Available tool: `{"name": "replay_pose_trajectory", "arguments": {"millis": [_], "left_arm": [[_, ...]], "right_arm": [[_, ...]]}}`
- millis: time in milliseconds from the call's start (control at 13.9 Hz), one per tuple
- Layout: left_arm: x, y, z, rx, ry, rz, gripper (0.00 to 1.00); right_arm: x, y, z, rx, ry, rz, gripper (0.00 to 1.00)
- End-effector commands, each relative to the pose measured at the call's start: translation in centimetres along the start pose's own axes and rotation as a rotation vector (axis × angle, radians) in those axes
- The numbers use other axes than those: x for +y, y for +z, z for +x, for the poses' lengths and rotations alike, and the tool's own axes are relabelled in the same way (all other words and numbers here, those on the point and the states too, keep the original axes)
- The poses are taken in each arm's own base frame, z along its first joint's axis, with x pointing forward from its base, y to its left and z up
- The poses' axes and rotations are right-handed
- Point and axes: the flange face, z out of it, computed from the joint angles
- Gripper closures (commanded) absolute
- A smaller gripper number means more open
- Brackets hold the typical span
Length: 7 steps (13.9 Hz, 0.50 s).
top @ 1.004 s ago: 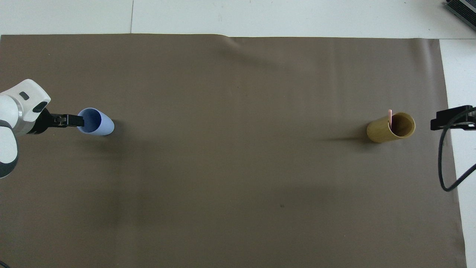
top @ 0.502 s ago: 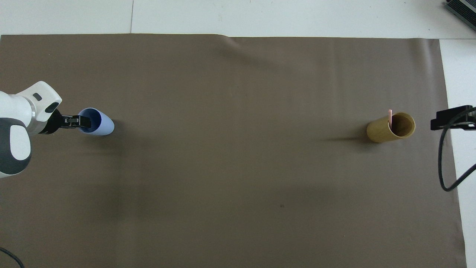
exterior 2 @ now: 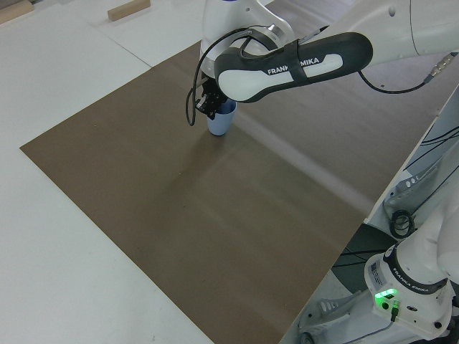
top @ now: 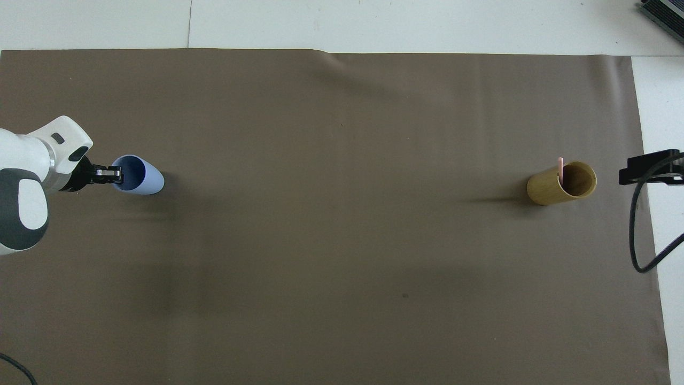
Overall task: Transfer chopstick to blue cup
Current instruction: 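Slide the blue cup with the left gripper toward the table center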
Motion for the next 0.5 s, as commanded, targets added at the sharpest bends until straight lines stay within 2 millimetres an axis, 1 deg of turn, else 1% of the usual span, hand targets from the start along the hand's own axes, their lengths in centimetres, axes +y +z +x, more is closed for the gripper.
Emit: {"name": "replay_pose_trajectory", "arguments": {"millis": [0,143,215,430], "left_arm": [[5.7,-1.6,0.1,0.003,0.03,-0.029,1.0],[11.1,-1.1,0.0,0.002,-0.005,-0.039,1.0],[13.4,-0.9,-0.2,-0.001,-0.032,-0.045,1.0],[21.1,-0.2,-1.0,0.016,-0.017,-0.06,1.0]], "right_arm": [[0.4,0.0,-0.4,0.015,0.003,0.011,0.0],[0.5,0.0,-0.4,0.013,0.004,0.011,0.0],[0.6,0.0,-0.4,0.013,0.007,0.011,0.0],[0.7,0.0,-0.3,0.015,0.007,0.011,0.0]]}}
